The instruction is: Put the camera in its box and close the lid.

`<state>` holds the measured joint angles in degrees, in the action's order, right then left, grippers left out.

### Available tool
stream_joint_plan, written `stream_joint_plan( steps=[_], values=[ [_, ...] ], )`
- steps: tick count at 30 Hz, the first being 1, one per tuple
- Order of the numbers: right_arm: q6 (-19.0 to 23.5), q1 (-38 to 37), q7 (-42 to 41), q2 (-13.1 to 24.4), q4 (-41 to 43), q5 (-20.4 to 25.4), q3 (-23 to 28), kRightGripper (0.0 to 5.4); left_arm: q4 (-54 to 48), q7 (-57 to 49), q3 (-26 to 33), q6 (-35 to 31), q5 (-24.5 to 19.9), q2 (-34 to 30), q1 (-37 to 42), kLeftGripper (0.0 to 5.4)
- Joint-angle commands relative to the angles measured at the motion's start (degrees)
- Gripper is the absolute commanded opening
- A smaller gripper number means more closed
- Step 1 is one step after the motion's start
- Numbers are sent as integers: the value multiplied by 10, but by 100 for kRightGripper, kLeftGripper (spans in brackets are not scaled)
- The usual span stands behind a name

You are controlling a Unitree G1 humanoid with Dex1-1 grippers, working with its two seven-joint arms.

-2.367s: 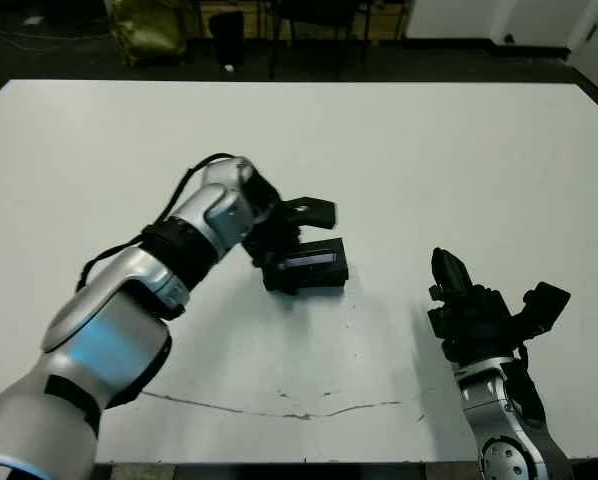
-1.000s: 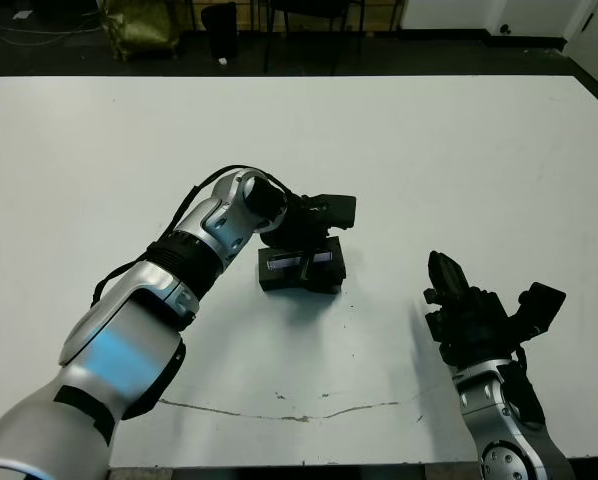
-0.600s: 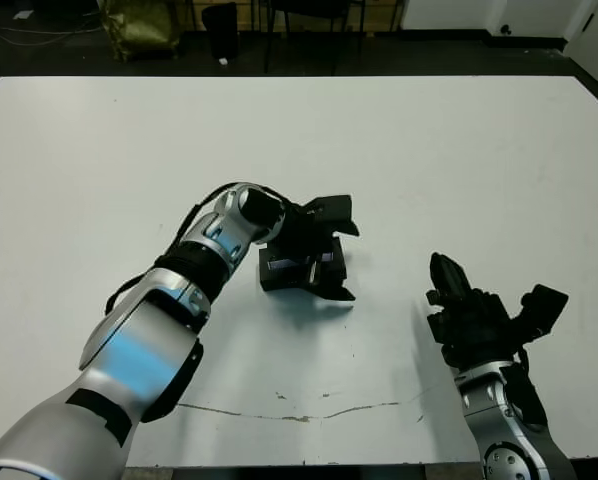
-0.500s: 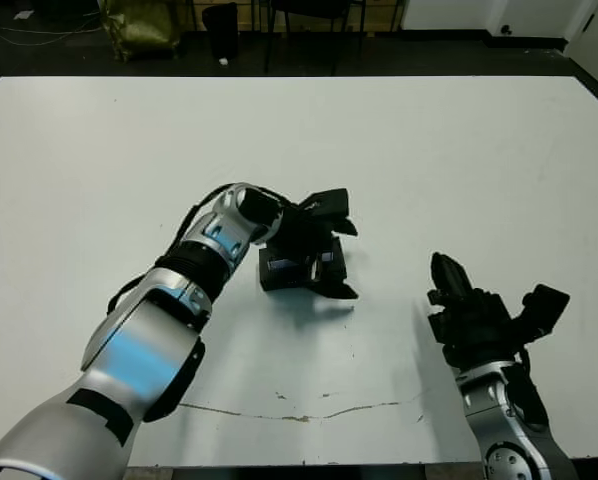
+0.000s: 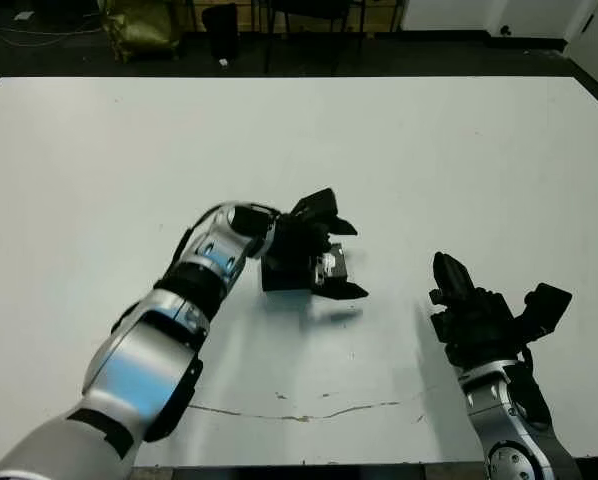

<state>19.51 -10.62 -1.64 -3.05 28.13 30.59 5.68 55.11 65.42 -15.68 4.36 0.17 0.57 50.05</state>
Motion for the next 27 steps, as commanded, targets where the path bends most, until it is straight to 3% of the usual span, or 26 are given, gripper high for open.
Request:
stream_joint_plan(
  steps=[1, 6, 9, 15, 27],
  values=[
    [7, -3, -2, 6, -5, 6, 8, 0, 26, -15, 11, -6, -4, 9, -38, 538],
    [11, -9, 2, 7, 3, 9, 9, 0, 70, -41, 26, 10, -7, 19, -48, 538],
    [7, -10, 1, 10, 3, 6, 10, 0, 102, -49, 55, -38, -32, 29, -52, 538],
    [8, -15, 7, 8, 13, 11, 12, 0, 142, -80, 84, -68, -46, 31, -73, 538],
    [25, -8, 10, 19, 19, 17, 15, 0, 114, -93, 124, -51, -83, -5, -146, 538]
  ],
)
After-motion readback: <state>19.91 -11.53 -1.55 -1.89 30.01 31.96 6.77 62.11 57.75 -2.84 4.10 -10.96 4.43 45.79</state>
